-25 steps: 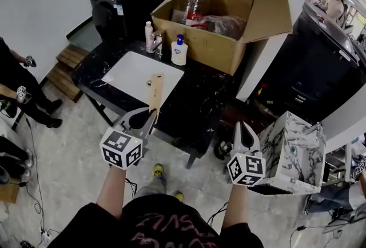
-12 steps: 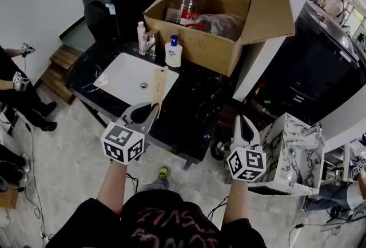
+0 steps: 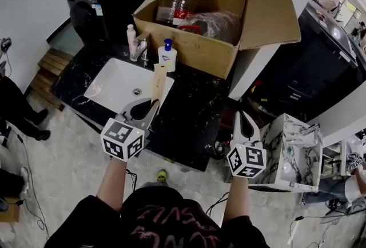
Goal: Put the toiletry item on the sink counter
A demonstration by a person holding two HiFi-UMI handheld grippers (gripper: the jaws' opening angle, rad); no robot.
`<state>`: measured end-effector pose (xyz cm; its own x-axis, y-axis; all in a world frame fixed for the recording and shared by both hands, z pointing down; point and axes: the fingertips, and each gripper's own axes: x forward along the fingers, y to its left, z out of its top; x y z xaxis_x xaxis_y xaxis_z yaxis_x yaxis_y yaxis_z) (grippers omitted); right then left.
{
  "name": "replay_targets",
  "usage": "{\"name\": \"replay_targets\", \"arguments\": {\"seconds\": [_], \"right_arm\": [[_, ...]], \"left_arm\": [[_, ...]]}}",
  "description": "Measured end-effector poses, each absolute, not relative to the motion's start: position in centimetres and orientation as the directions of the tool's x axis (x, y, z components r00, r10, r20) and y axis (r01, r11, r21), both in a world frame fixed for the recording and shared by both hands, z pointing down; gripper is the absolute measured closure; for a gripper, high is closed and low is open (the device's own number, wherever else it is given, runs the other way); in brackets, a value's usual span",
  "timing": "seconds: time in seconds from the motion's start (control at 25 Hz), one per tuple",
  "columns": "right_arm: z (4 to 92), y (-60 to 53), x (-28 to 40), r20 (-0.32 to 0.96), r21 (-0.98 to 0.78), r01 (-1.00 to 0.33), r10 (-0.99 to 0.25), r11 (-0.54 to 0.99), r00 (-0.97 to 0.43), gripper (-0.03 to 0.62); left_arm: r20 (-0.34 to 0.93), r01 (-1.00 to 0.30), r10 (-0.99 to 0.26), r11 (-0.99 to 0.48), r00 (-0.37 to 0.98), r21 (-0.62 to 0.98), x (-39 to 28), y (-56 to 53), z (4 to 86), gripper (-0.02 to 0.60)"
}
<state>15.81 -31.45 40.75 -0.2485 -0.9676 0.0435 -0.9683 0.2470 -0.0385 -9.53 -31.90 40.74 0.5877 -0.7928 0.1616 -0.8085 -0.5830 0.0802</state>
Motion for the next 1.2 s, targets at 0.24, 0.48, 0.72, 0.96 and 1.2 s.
{"name": "replay_targets", "arguments": {"seconds": [0.24,0.48,0.72,0.96,1.2], "right_arm": [[40.7,-33.4,15.4,0.054,-0.017,-0.981,-0.979,0.196,-0.196,0.582],[40.3,-34.7,15.0,0.052,0.002,-0.989,-0.988,0.149,-0.148,0.582],[39.8,-35.6,15.4,0.046,0.004,-0.993,-0.992,0.115,-0.114,0.582],[39.7,-36.0,16.7,0.041,0.01,-0.995,-0.994,0.098,-0.098,0.582],[39.9,-36.9,18.3,0.041,-0.008,-0.995,-0.994,0.101,-0.101,0.582]], "left_arm": [[0.157,-0.78,-0.764,-0.619,0.625,0.095,-10.0,-35.0,41.0,0.563],[0.155,-0.744,-0.728,-0.658,0.667,0.115,-10.1,-37.2,41.4,0.563],[0.163,-0.716,-0.698,-0.688,0.697,0.119,-9.4,-38.4,41.7,0.563],[0.185,-0.697,-0.673,-0.705,0.716,0.129,-7.7,-39.2,42.7,0.563],[0.218,-0.695,-0.663,-0.708,0.716,0.129,-5.7,-39.4,43.8,0.563]]}}
